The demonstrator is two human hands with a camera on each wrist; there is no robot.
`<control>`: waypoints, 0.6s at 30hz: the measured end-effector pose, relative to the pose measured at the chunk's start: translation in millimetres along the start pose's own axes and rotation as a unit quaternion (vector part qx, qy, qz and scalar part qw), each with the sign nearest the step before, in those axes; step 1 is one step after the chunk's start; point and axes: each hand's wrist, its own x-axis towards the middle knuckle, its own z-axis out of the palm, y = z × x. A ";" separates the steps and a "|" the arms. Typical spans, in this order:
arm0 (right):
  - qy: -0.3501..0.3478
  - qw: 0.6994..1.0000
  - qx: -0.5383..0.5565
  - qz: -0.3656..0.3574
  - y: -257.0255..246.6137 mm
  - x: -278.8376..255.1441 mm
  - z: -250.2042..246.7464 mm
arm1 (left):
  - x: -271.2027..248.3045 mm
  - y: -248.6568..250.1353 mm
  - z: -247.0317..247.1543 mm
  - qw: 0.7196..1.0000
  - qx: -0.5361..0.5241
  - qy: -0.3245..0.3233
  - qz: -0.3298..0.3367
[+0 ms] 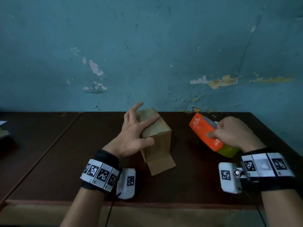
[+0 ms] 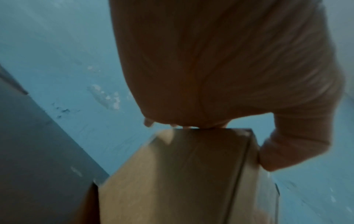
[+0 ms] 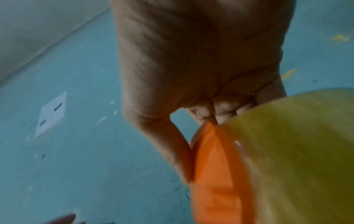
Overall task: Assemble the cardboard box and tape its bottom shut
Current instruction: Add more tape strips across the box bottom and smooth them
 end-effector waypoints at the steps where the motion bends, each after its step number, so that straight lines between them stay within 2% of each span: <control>1: 0.009 0.998 0.061 -0.008 3.5 0.5 -3.0 | -0.8 0.9 -1.8 1.000 -0.018 -0.008 0.011; 5: 0.066 0.946 0.304 -0.087 16.9 -0.3 -13.0 | 0.3 4.0 -4.8 0.994 -0.096 -0.016 0.045; 8: 0.061 0.904 0.390 -0.162 14.5 -6.3 -16.4 | 2.4 6.9 -4.0 0.993 -0.098 -0.015 0.057; 12: 0.008 0.859 0.455 -0.234 4.1 -20.9 -25.7 | 4.2 5.7 -4.2 0.996 -0.070 -0.007 0.059; 15: -0.051 0.842 0.459 -0.277 -3.5 -31.2 -30.1 | 0.9 14.3 -7.4 0.983 -0.154 0.084 0.057; 17: -0.072 0.834 0.457 -0.301 -8.8 -35.3 -31.2 | -2.1 27.8 -12.1 0.954 -0.256 0.152 0.046; 18: -0.080 0.831 0.454 -0.311 -11.9 -36.6 -31.5 | -4.2 36.0 -15.2 0.936 -0.312 0.160 0.034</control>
